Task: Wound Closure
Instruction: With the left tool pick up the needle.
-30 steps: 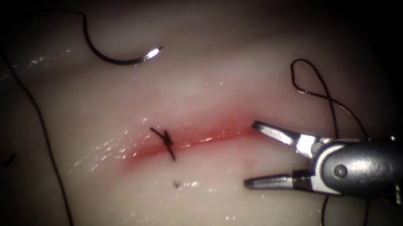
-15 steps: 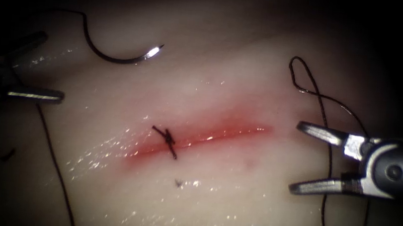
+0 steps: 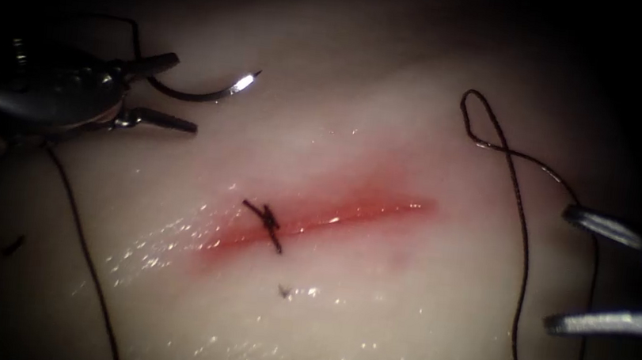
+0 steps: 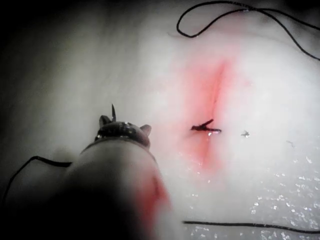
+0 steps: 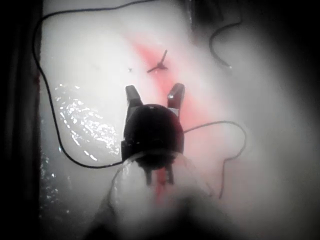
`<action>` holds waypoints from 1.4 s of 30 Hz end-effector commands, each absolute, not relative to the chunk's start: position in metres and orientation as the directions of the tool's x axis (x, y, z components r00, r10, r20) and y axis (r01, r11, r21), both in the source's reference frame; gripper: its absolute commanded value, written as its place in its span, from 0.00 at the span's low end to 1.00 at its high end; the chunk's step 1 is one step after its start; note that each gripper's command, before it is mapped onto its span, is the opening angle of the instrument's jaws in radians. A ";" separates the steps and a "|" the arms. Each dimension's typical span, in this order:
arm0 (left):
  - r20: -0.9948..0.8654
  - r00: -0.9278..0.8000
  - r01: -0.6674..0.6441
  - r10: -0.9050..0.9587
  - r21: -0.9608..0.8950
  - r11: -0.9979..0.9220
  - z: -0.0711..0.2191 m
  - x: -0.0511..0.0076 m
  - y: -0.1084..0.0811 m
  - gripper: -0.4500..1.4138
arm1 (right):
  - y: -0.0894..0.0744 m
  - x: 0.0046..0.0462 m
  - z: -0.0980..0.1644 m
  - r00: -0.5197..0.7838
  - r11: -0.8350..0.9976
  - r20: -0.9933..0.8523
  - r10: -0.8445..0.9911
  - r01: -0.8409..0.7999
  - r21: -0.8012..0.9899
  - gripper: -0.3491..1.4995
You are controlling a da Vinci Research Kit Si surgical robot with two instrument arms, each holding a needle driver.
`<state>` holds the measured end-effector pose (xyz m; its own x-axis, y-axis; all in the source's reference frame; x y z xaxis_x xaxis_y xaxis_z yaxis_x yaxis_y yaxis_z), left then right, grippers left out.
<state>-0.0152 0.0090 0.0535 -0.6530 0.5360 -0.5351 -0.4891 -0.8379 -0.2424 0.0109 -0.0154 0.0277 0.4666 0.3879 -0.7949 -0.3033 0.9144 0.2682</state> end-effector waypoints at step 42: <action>-0.350 -0.720 -0.487 0.600 -0.362 -0.795 0.062 -0.0189 0.010 0.00 | -0.019 0.0173 0.026 0.434 0.926 -0.826 0.359 -0.276 0.257 0.87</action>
<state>-0.0184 0.0101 0.0617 -0.7217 0.5989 -0.3470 -0.4859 -0.7954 -0.3622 0.0165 -0.0185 0.0259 0.4347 0.3599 -0.8256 -0.2748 0.9260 0.2590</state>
